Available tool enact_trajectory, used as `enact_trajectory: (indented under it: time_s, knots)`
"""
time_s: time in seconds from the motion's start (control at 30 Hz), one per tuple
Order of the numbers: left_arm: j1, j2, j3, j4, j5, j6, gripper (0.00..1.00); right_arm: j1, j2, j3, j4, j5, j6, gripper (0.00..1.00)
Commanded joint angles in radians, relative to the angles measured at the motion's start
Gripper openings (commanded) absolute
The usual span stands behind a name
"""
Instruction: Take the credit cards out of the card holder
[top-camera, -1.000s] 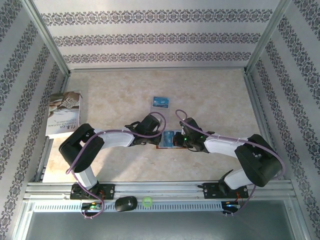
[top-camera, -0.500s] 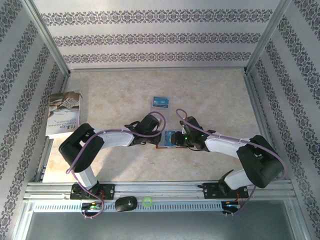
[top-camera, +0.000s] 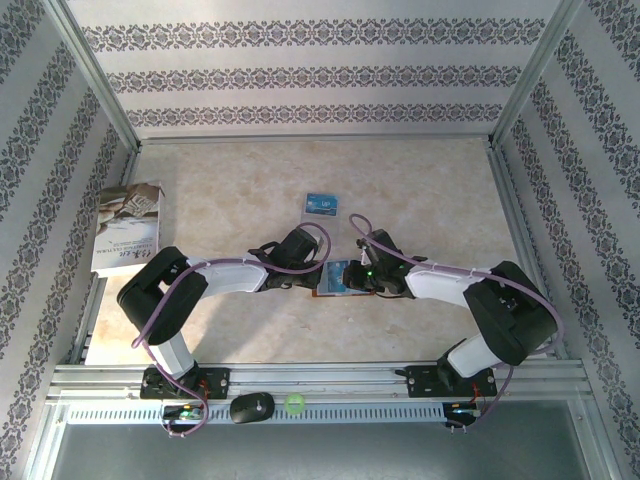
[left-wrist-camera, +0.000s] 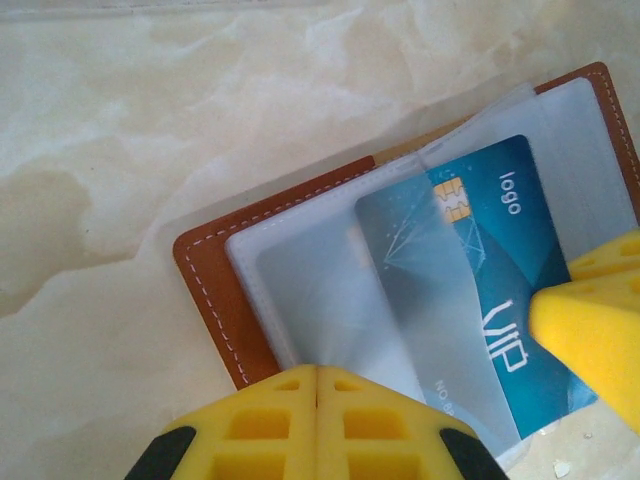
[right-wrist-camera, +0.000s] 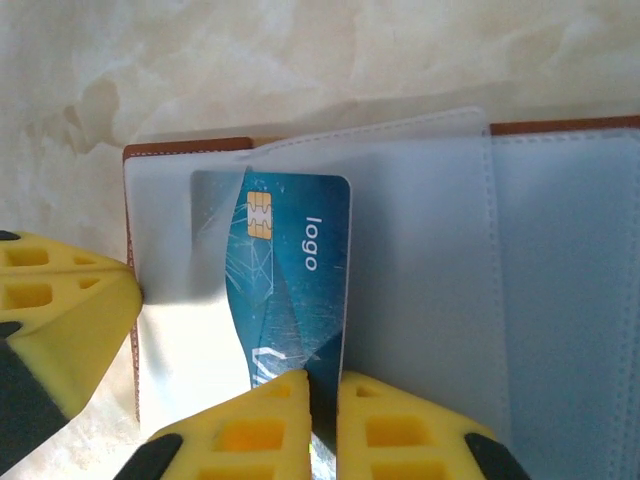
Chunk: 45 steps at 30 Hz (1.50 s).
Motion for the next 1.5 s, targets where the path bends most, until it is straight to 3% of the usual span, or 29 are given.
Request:
enact_trajectory:
  time_s: [0.0, 0.27, 0.43, 0.6, 0.8, 0.87, 0.9, 1.27, 1.47]
  knots:
    - [0.024, -0.007, -0.018, -0.091, -0.020, 0.019, 0.04, -0.005, -0.059, -0.039, -0.064, 0.103, -0.004, 0.06]
    - [0.036, -0.012, -0.021, -0.094, -0.017, 0.033, 0.02, -0.014, -0.209, -0.069, -0.162, 0.202, -0.028, 0.01]
    - [0.052, -0.047, -0.018, -0.100, 0.001, 0.044, 0.06, -0.013, -0.256, -0.008, -0.179, 0.130, -0.180, 0.00]
    - [0.062, -0.154, -0.020, -0.098, 0.019, 0.031, 0.40, -0.013, -0.259, 0.124, -0.241, 0.064, -0.371, 0.00]
    - [0.099, -0.313, -0.048, -0.133, 0.030, 0.009, 0.63, -0.004, -0.169, 0.332, -0.335, 0.067, -0.653, 0.00]
    - [0.114, -0.368, -0.063, -0.154, 0.031, 0.002, 0.91, -0.008, -0.125, 0.398, -0.351, 0.103, -0.724, 0.00]
    - [0.120, -0.395, -0.073, -0.168, 0.029, -0.001, 0.99, -0.011, -0.096, 0.440, -0.363, 0.111, -0.761, 0.00]
    - [0.237, -0.676, -0.168, -0.331, -0.003, -0.046, 1.00, -0.017, 0.287, 0.969, -0.630, 0.170, -1.230, 0.00]
    - [0.294, -0.691, -0.153, -0.388, 0.017, -0.048, 1.00, -0.064, 0.443, 1.165, -0.748, 0.139, -1.363, 0.00]
